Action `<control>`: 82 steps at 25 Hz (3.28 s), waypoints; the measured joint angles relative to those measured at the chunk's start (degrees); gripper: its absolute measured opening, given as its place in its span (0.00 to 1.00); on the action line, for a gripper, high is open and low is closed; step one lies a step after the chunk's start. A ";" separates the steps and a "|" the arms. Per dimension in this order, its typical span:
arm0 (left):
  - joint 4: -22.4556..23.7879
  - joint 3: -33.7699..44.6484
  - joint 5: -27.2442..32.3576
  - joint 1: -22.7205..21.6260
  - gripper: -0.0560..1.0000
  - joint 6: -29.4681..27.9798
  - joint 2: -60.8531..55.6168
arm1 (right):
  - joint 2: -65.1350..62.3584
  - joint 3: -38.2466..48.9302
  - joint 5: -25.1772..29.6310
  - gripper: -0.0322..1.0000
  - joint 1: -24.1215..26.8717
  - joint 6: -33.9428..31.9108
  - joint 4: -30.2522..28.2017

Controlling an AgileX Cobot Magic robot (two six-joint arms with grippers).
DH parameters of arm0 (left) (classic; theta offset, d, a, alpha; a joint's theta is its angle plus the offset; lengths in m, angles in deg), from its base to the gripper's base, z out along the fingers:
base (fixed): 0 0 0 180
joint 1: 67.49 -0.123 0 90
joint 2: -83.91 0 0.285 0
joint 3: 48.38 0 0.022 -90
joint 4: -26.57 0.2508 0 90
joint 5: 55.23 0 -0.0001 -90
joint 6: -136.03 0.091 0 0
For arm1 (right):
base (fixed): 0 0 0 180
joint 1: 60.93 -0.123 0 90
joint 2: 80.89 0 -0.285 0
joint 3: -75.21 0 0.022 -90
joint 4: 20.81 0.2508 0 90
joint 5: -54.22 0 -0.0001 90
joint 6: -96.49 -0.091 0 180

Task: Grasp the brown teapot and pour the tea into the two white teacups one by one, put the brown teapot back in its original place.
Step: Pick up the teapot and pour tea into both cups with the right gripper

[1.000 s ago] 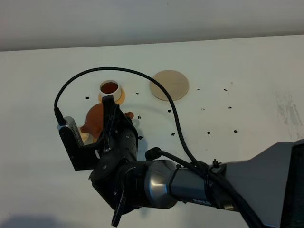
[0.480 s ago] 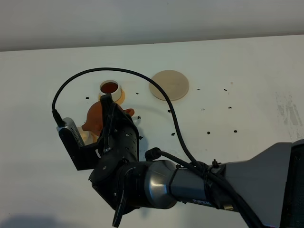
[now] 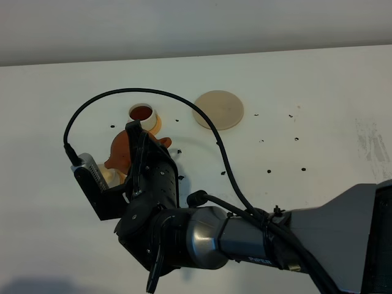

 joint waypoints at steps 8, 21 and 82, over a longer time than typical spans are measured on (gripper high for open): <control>0.00 0.00 0.00 0.00 0.47 0.00 0.00 | 0.00 0.00 -0.22 0.14 0.00 0.70 -0.29; 0.00 0.00 0.00 0.00 0.47 0.00 0.00 | 0.00 0.00 -1.60 0.14 -0.56 0.70 -1.65; 0.00 0.00 0.00 0.00 0.47 0.00 0.00 | 1.25 0.00 0.08 0.14 0.47 4.66 -10.56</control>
